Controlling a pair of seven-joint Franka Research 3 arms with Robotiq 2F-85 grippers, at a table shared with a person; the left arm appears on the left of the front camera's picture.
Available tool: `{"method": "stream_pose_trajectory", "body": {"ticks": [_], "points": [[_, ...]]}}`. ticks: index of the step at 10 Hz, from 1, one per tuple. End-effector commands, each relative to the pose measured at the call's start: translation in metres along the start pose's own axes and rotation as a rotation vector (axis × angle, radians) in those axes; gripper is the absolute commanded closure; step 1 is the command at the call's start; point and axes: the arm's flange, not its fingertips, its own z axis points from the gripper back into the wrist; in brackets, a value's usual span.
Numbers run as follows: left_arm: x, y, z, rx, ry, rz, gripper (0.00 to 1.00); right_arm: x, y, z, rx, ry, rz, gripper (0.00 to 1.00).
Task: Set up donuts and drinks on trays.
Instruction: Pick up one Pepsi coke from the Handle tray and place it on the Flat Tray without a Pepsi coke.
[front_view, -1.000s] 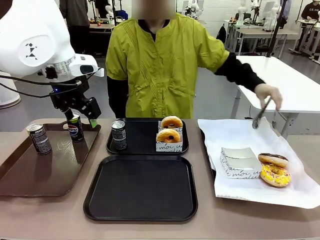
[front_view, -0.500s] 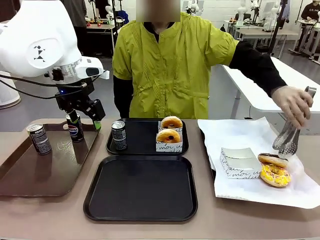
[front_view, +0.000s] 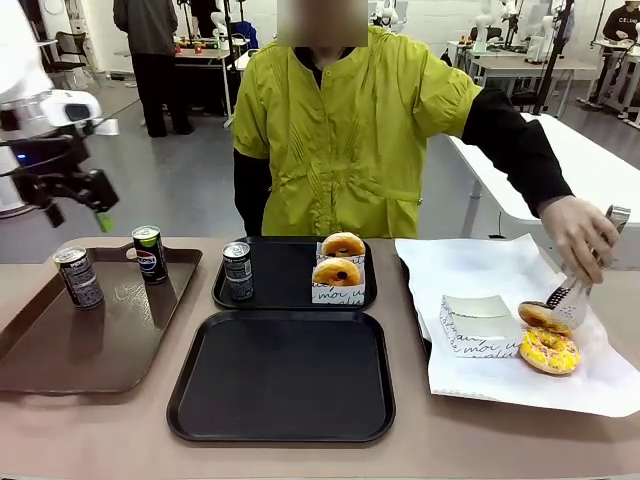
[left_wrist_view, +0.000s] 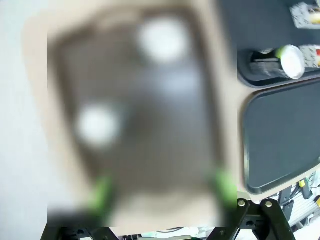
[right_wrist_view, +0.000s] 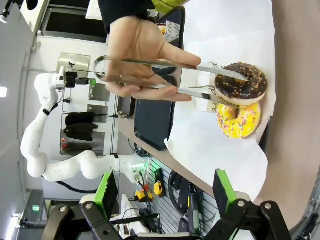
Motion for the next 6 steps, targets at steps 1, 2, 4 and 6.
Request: {"method": "stream_pose_trajectory", "body": {"ticks": [1,2,4,6], "points": [[0.008,0.017,-0.013,-0.037,0.041,0.057,0.00,0.000,0.001,-0.002,0.017,-0.014,0.005,0.00],[0.008,0.032,-0.019,-0.038,0.040,0.089,0.00,0.000,0.001,-0.002,0.017,-0.014,0.005,0.00],[-0.001,0.028,-0.018,-0.027,-0.070,0.127,0.00,0.000,0.001,-0.002,0.017,-0.014,0.005,0.00],[0.001,0.040,-0.025,-0.014,0.041,0.088,0.00,0.000,0.001,-0.002,0.017,-0.014,0.005,0.00]]}}
